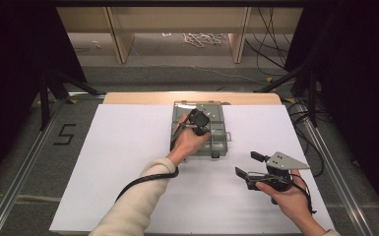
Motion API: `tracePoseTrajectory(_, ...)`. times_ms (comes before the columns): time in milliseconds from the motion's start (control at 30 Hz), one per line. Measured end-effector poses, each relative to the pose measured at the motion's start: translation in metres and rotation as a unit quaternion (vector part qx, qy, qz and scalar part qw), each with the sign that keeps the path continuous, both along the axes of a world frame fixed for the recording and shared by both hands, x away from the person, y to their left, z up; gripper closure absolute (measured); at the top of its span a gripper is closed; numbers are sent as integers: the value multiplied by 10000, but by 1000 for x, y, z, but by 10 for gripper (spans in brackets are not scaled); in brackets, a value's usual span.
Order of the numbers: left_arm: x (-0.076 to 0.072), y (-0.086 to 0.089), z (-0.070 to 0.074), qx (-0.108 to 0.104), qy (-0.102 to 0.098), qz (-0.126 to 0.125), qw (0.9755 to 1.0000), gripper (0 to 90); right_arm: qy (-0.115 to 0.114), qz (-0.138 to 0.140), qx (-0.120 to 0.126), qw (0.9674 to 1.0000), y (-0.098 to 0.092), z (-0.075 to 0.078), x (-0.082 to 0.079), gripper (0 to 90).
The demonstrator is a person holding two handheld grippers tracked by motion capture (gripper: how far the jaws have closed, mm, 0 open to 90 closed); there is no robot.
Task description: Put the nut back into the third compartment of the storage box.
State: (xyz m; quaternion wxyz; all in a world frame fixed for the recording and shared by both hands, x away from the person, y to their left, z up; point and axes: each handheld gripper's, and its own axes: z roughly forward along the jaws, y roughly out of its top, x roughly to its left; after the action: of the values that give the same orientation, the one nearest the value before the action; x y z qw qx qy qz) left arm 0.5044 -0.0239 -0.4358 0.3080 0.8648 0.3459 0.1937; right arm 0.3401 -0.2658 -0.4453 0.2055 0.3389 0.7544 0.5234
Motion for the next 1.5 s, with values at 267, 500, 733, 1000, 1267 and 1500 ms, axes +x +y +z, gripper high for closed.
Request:
tracePoseTrajectory(267,6,-1,-4,-2,31,49,10000,700,4,17,23,10000,0,0,0,190)
tracePoseTrajectory(500,9,-2,-7,24,86,87,9999,699,22,14,9,10000,-1,0,0,190)
tracePoseTrajectory(733,9,-2,-7,-48,89,21,9999,644,103,22,-70,9999,-2,1,-1,190)
tracePoseTrajectory(1000,-4,3,9,-333,-214,-215,9990,461,37,18,16,10000,-1,0,0,190)
tracePoseTrajectory(1267,-34,20,27,-556,-345,-530,9964,242,6,49,114,9999,1,-1,1,190)
tracePoseTrajectory(1500,-62,48,32,-634,-524,-491,9954,215,33,24,66,10000,1,-1,0,190)
